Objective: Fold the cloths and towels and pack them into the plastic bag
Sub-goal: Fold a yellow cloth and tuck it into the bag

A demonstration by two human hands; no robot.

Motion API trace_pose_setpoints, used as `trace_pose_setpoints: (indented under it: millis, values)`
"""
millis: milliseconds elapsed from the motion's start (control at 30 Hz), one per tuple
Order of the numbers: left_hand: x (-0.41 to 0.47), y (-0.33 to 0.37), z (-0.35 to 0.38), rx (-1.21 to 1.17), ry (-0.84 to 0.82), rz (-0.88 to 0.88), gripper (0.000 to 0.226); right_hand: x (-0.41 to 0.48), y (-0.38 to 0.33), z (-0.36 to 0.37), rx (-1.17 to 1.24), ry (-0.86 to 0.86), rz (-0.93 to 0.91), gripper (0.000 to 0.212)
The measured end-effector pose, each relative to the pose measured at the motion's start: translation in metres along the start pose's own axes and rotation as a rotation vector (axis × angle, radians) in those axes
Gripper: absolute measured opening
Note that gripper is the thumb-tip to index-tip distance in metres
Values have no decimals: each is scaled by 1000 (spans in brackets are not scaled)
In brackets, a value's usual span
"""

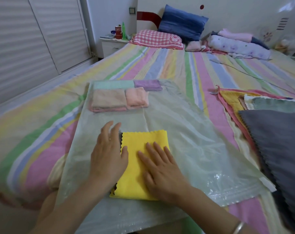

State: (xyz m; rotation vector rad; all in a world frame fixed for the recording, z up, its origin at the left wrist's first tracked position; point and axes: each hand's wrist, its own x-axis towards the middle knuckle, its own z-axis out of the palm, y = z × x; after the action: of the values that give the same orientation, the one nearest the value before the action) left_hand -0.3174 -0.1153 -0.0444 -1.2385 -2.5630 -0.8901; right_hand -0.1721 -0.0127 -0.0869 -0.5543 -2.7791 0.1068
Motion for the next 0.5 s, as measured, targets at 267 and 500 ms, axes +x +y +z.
trace_pose_setpoints:
  millis: [267,500]
  values:
    - [-14,-15,44,308,-206,344,58,-8,6,5,-20,-51,-25,56]
    - [-21,-20,50,367,-230,309,66,-37,7,-13,48,-34,-229,68]
